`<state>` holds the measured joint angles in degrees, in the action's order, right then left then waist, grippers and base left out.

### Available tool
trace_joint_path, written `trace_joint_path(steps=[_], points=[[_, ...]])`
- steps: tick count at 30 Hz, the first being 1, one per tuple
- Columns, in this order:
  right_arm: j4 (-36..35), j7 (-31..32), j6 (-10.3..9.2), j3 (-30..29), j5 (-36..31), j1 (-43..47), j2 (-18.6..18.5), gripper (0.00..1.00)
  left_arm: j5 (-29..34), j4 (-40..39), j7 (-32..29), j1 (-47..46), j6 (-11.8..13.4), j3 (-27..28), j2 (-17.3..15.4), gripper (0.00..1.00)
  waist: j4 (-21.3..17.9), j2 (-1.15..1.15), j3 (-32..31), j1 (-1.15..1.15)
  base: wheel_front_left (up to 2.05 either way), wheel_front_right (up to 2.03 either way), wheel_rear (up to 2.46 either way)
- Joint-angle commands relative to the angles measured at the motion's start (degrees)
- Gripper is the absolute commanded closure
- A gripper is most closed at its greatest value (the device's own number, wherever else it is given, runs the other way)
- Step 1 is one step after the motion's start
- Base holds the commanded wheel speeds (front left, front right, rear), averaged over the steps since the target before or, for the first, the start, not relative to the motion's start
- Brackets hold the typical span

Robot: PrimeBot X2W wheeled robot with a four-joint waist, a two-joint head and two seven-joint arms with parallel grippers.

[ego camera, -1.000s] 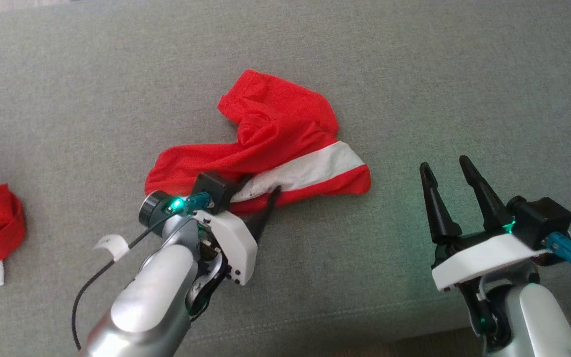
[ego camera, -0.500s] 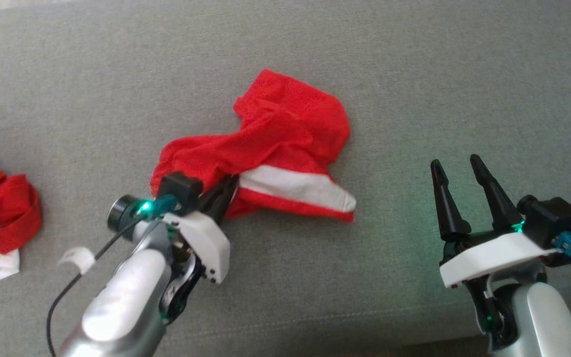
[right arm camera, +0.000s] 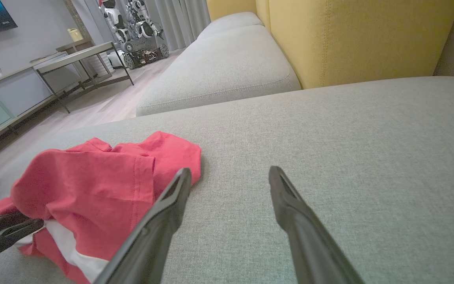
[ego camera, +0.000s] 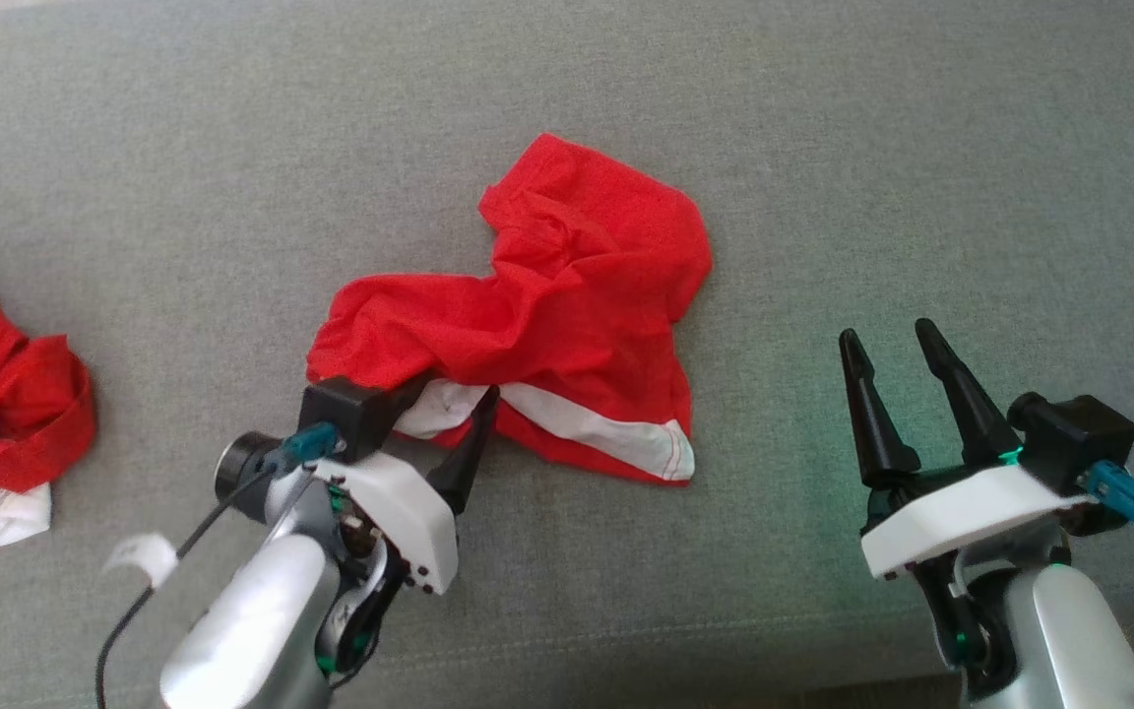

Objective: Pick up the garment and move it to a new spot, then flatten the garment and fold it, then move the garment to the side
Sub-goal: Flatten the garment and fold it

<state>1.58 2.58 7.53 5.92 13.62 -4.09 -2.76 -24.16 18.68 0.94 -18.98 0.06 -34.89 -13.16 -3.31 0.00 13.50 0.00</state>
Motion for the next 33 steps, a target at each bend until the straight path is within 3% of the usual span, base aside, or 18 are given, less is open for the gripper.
trace_joint_path(steps=[1, 9, 17, 22, 33], points=[[-1.83, -0.19, -0.04, 1.37, 0.30, -1.83, -0.11, 0.00, -0.40, -2.30, 1.23, -0.51, 0.25, 2.38, -0.61, 0.00, 0.10, 0.00, -0.19, 0.00, 0.00, 0.00, 0.00], [-2.45, -0.10, -0.04, 0.98, -0.85, -2.10, -0.11, 0.00, -2.24, -8.55, 7.48, 4.05, 2.49, 5.37, -0.85, 0.00, 1.39, 0.00, -1.91, 0.00, 0.00, 0.00, 0.00], [-3.38, 0.16, -0.04, 0.18, -1.92, -1.28, -0.11, 0.00, -1.84, -13.43, 12.58, 8.48, 9.23, 12.44, -2.85, 0.00, 3.37, 0.00, -3.97, 0.00, 0.00, 0.00, 0.00], [-3.66, 0.47, -0.04, -0.07, -2.54, -0.19, -0.11, 0.00, -1.65, -14.14, 13.36, 11.24, 11.73, 16.08, -4.75, 0.00, 4.13, 0.00, -5.62, 0.00, 0.00, 0.00, 0.00], [-3.94, 1.23, -0.04, -0.26, -2.95, 1.82, -0.11, 0.00, -1.62, -15.04, 13.67, 14.17, 12.67, 17.26, -5.70, 0.00, 4.83, 0.00, -7.27, 0.00, 0.00, 0.00, 0.00]])
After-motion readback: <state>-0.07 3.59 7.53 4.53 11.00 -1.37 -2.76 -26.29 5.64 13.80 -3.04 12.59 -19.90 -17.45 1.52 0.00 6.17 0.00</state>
